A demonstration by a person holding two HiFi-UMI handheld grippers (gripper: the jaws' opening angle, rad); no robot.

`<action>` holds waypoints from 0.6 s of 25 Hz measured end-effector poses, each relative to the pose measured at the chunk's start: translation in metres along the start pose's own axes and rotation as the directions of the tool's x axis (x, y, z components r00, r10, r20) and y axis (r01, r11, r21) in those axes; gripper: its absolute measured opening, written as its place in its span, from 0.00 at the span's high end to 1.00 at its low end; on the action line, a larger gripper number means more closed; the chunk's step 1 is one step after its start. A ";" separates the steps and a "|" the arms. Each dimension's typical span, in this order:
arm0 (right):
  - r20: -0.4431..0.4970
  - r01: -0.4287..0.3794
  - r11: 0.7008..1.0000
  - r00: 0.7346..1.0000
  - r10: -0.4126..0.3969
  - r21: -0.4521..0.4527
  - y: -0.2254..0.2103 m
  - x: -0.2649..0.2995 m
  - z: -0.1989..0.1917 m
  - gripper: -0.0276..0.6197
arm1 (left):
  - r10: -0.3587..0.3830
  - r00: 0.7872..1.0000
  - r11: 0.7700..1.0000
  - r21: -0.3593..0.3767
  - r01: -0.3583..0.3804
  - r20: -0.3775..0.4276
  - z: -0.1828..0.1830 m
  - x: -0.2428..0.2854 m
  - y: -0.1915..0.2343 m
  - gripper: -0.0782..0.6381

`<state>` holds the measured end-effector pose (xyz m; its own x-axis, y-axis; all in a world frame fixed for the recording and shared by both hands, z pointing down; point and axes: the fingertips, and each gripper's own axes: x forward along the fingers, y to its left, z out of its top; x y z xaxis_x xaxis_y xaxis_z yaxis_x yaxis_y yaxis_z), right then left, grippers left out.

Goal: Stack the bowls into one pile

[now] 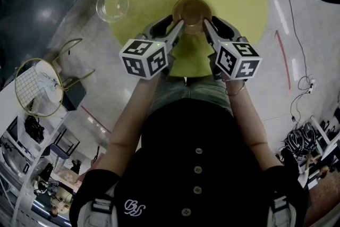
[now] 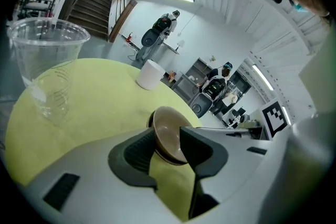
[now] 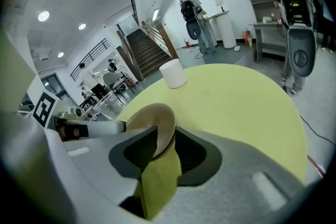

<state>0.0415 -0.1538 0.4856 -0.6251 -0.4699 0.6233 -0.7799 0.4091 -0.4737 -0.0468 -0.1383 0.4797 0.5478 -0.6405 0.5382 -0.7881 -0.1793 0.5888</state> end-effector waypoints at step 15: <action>0.047 0.008 1.000 0.999 -0.008 0.001 0.015 -0.006 0.002 0.80 | 0.012 0.999 1.000 0.019 -0.013 0.041 0.010 -0.020 0.009 0.70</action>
<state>0.0332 -0.1464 0.4732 -0.6194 -0.5097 0.5971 -0.7850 0.4043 -0.4693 -0.0675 -0.1339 0.4679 0.5263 -0.6730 0.5197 -0.8001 -0.1851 0.5706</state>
